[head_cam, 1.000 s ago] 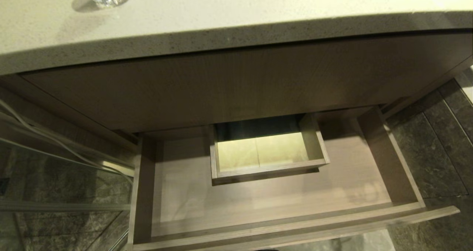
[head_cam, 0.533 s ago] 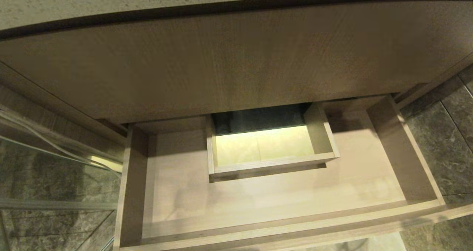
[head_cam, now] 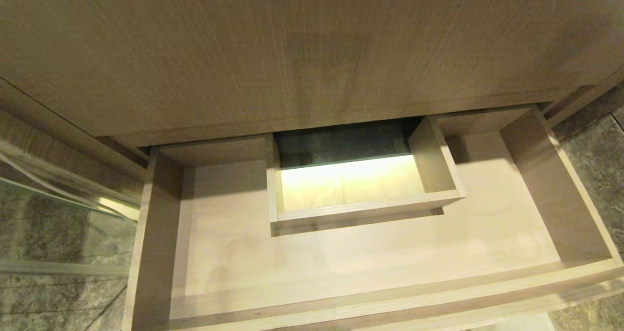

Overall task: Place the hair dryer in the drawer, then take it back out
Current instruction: Close the drawer

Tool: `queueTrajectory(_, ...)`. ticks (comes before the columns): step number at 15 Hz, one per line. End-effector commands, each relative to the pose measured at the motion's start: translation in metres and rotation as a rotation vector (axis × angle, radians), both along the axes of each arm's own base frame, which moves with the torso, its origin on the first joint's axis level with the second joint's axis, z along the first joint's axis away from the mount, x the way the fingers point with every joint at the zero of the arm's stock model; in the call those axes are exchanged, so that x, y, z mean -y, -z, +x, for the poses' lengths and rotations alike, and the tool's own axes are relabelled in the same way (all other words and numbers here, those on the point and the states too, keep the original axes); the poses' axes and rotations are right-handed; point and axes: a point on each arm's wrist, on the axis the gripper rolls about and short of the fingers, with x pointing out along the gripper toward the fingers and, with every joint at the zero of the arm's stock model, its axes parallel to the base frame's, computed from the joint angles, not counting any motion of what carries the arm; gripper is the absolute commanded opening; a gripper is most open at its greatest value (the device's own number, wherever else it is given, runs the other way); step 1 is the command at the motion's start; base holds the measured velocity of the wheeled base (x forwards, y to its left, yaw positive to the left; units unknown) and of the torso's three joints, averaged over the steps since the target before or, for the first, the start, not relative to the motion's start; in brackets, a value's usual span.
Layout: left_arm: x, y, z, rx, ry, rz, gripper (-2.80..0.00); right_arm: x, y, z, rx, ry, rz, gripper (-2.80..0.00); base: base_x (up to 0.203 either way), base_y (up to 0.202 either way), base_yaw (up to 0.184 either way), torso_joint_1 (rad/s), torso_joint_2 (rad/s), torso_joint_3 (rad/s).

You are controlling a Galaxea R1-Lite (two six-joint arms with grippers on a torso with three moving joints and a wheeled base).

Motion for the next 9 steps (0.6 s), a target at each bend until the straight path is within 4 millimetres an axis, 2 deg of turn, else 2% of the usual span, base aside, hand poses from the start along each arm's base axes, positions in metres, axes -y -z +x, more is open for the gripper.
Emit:
queueTrajectory(1,0.0,0.0,0.0,0.0,0.0,0.0,-2.8,0.0,0.003,-0.001,-0.011,0.002,0.0,-2.8,0.0,0.0,0.0,-0.201,0.47,0.264)
queueTrajectory(4,0.0,0.0,0.0,-0.001,0.0,0.0,-2.8,0.0,0.009,-0.001,-0.028,-0.003,-0.004,-2.8,0.0,0.0,0.0,-0.174,0.42,0.241)
queueTrajectory(9,0.0,0.0,0.0,0.0,0.0,0.0,-2.8,0.003,0.024,0.009,-0.155,-0.009,0.008,-2.8,0.0,0.0,0.0,-0.033,0.08,0.057)
